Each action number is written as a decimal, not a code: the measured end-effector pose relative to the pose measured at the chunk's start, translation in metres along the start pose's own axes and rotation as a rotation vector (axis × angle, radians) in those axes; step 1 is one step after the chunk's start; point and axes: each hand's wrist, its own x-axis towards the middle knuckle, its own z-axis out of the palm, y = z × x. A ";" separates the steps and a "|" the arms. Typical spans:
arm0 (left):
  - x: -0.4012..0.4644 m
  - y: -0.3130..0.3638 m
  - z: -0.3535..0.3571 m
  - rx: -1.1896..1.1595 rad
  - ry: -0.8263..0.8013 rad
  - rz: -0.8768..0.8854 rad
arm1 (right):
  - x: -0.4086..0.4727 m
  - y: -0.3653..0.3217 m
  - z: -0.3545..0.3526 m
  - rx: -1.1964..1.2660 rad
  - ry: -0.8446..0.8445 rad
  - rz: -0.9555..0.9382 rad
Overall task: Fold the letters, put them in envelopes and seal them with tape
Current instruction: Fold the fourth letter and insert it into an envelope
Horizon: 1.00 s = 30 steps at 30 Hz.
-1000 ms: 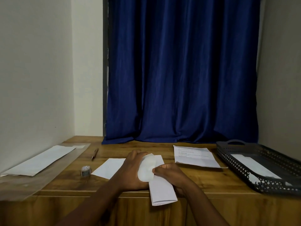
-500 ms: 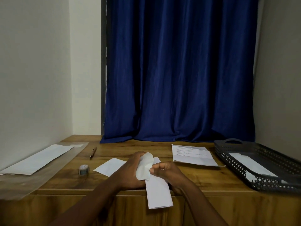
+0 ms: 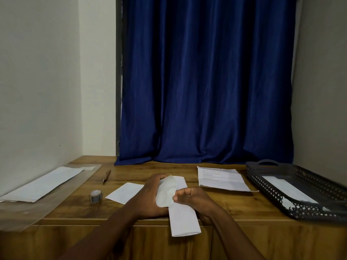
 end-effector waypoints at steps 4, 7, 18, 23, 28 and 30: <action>-0.001 -0.002 0.000 0.089 0.059 0.071 | 0.005 0.000 0.005 -0.023 0.081 0.041; 0.000 -0.003 -0.001 0.166 0.102 0.132 | 0.007 -0.003 0.009 -0.035 0.120 0.064; -0.003 0.000 -0.004 0.285 0.175 0.291 | 0.017 -0.004 0.025 -0.073 0.253 -0.004; -0.003 -0.002 -0.003 0.182 0.165 0.285 | 0.014 -0.005 0.023 -0.002 0.208 0.011; -0.004 -0.002 -0.004 0.115 0.191 0.254 | 0.002 -0.009 0.009 0.030 0.207 0.038; -0.004 -0.003 -0.004 0.123 0.199 0.227 | -0.004 -0.010 -0.004 -0.023 0.231 0.050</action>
